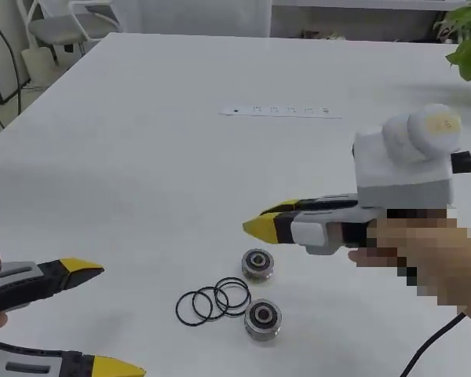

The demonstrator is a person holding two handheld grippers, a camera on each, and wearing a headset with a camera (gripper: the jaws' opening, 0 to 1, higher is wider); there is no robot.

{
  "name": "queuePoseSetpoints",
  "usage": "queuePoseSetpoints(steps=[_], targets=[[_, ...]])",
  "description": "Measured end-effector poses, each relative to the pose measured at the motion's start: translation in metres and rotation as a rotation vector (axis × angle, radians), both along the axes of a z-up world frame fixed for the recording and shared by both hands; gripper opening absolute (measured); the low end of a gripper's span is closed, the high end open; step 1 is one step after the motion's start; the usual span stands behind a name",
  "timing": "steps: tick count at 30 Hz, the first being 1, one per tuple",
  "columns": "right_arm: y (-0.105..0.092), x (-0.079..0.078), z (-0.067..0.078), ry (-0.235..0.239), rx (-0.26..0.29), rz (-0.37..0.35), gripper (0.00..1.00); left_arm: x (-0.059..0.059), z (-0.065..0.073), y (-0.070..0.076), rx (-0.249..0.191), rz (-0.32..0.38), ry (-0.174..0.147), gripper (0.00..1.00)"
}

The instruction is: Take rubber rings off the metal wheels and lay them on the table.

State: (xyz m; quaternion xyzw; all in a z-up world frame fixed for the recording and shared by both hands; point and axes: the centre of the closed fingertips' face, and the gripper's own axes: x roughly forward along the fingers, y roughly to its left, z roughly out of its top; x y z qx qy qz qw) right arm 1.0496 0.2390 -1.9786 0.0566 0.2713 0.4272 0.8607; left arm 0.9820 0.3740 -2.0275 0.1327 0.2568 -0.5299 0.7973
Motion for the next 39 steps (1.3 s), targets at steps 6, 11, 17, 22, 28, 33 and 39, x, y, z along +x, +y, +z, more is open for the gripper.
queuePoseSetpoints(steps=[6, 11, 17, 22, 28, 33, 39], targets=[[-0.01, 0.0, 0.031, -0.037, 0.096, -0.018, 0.35, -0.001, 0.0, -0.002, -0.001, -0.009, 0.006, 0.81], [-0.019, -0.011, 0.045, -0.072, 0.107, -0.019, 0.47, -0.003, 0.003, -0.005, -0.022, -0.015, 0.014, 0.88], [-0.032, -0.025, 0.045, -0.122, 0.054, -0.002, 0.67, -0.001, 0.008, -0.008, -0.047, -0.012, 0.016, 0.92], [-0.047, -0.041, 0.039, -0.147, 0.034, 0.008, 0.81, -0.003, 0.008, -0.01, -0.043, -0.026, 0.017, 0.95], [-0.06, -0.055, 0.031, -0.171, 0.019, 0.002, 0.93, -0.003, 0.009, -0.01, -0.051, -0.017, 0.021, 0.98], [-0.063, -0.065, 0.024, -0.169, 0.026, -0.005, 0.99, -0.003, 0.009, -0.009, -0.051, -0.013, 0.022, 0.99], [-0.069, -0.078, 0.0, -0.127, -0.03, 0.0, 0.99, -0.004, 0.01, -0.007, -0.056, -0.014, 0.026, 0.99]])
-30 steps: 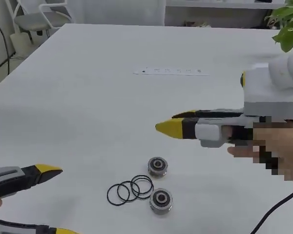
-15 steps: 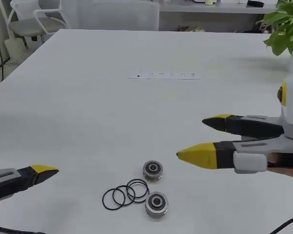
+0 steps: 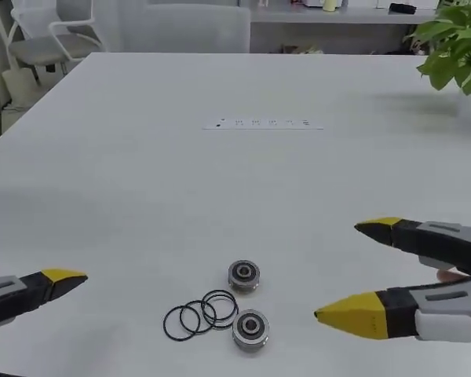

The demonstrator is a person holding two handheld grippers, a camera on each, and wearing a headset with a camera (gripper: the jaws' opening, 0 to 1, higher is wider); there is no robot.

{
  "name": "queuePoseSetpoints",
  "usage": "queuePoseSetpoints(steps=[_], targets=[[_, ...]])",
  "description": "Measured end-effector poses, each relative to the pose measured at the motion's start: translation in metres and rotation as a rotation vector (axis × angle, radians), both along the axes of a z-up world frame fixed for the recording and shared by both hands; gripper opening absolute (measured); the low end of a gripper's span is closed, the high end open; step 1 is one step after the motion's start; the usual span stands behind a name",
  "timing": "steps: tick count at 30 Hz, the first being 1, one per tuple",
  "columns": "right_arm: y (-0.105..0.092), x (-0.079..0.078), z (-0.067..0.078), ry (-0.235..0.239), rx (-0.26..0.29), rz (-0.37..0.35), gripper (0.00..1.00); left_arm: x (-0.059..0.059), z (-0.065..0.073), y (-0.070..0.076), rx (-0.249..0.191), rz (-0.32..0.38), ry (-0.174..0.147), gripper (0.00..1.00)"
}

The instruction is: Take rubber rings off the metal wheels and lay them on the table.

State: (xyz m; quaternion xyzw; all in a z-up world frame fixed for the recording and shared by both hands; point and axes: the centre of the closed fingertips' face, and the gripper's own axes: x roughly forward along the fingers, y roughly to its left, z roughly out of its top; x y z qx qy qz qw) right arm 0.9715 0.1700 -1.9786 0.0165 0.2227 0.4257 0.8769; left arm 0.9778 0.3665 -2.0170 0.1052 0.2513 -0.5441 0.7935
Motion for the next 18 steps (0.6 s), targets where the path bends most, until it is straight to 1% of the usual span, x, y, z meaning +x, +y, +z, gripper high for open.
queuePoseSetpoints(steps=[3, 6, 9, 13, 18], targets=[[-0.005, -0.006, -0.014, 0.025, -0.038, -0.005, 0.99, -0.001, 0.0, 0.001, 0.002, 0.0, -0.001, 0.99], [-0.009, -0.011, -0.025, 0.052, -0.058, -0.012, 0.99, 0.0, -0.001, 0.003, 0.003, 0.006, 0.001, 0.99], [-0.012, -0.014, -0.031, 0.068, -0.067, -0.016, 0.99, 0.0, -0.002, 0.004, 0.005, 0.008, 0.004, 0.99], [-0.015, -0.019, -0.042, 0.103, -0.079, -0.022, 0.99, 0.0, -0.003, 0.005, 0.012, 0.009, 0.008, 0.99], [-0.021, -0.026, -0.058, 0.146, -0.113, -0.031, 0.99, 0.002, -0.004, 0.007, 0.019, 0.017, 0.007, 0.99]])
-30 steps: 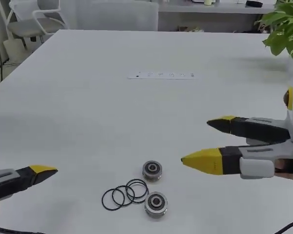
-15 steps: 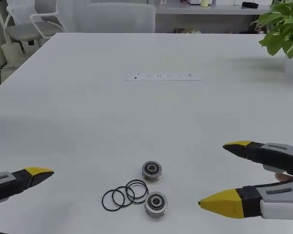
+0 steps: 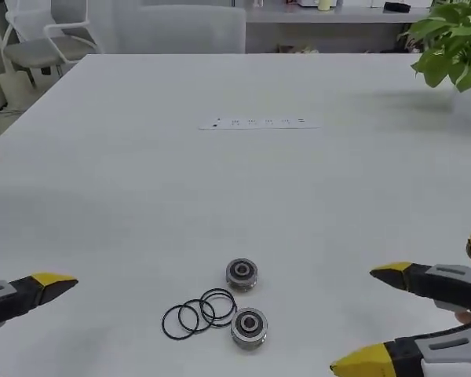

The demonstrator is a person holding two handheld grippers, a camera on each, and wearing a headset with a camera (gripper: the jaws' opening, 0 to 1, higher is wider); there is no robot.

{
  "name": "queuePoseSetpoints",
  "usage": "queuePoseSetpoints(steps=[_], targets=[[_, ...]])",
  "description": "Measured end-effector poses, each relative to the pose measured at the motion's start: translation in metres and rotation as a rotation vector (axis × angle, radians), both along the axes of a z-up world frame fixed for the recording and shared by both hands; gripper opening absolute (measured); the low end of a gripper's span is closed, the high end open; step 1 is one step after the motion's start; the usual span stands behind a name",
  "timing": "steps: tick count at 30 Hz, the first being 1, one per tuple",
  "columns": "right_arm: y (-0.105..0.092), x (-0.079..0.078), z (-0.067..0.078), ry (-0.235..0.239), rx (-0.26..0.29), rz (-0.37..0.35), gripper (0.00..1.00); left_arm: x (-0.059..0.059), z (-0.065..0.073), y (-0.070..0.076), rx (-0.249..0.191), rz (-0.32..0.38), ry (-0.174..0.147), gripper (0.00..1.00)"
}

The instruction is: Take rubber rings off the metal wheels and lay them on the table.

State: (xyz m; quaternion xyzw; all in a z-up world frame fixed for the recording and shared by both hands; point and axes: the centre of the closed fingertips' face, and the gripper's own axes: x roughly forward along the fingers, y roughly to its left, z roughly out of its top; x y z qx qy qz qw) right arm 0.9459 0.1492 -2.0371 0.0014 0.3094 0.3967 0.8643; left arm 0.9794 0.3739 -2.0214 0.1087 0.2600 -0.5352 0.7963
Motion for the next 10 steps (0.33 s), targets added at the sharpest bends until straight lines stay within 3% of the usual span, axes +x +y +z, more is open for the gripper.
queuePoseSetpoints(steps=[10], targets=[[-0.009, -0.011, -0.025, 0.078, -0.051, -0.004, 0.99, -0.004, -0.004, -0.001, 0.018, -0.009, 0.005, 0.99]])
